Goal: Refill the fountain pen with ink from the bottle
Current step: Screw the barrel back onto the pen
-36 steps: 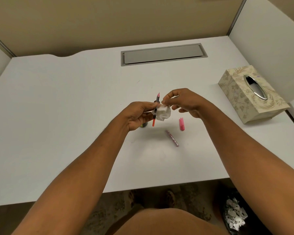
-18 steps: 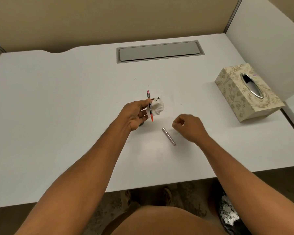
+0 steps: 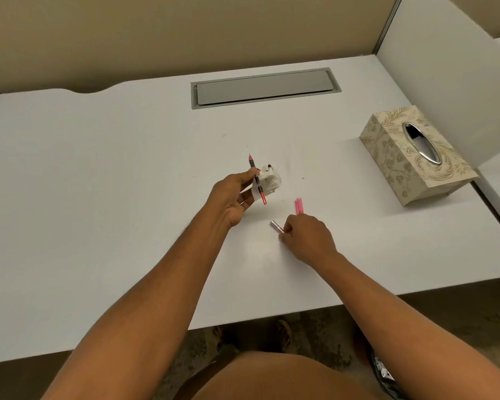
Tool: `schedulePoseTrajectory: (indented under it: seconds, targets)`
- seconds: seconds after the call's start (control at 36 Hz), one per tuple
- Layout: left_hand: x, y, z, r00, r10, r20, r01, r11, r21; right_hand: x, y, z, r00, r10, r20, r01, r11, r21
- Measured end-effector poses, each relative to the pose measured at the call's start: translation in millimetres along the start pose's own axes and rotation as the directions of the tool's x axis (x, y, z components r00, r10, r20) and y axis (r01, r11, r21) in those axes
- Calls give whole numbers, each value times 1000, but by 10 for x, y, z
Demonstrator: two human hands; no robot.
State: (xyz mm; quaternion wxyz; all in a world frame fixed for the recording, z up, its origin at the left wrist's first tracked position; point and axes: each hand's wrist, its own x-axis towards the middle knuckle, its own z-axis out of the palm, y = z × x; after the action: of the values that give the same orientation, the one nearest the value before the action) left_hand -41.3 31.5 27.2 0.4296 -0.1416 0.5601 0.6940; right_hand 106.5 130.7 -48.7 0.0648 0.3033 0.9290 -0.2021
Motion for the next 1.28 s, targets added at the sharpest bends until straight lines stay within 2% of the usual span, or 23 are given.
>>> schedulePoseTrajectory:
  seconds: [0.11, 0.28, 0.39, 0.53, 0.67, 0.83, 1.28]
  targets:
    - [11, -4, -7, 1000, 7, -14, -8, 1000, -20, -40, 70, -100, 1000, 0, -1, 0, 999, 34]
    - [19, -3, 5, 998, 30, -60, -34, 997, -69, -221, -6, -537, 991, -12, -134, 50, 956, 288]
    - [29, -3, 28, 993, 56, -102, -69, 989, -129, -326, -181, -805, 981, -42, -190, 112, 920, 376]
    - [16, 8, 88, 989, 78, -125, -96, 985, -146, -315, -283, -891, 973, -81, -217, 154, 927, 343]
    - [0, 10, 104, 984, 89, -155, -116, 977, -181, -239, -323, -856, 974, -94, -207, 147, 956, 255]
    - [-23, 2, 82, 977, 103, -188, -138, 973, -187, -200, -385, -849, 969, -92, -229, 145, 963, 229]
    - [-141, -130, 141, 993, 89, -80, -96, 992, -86, -59, -477, -871, 947, -44, -318, 142, 945, 295]
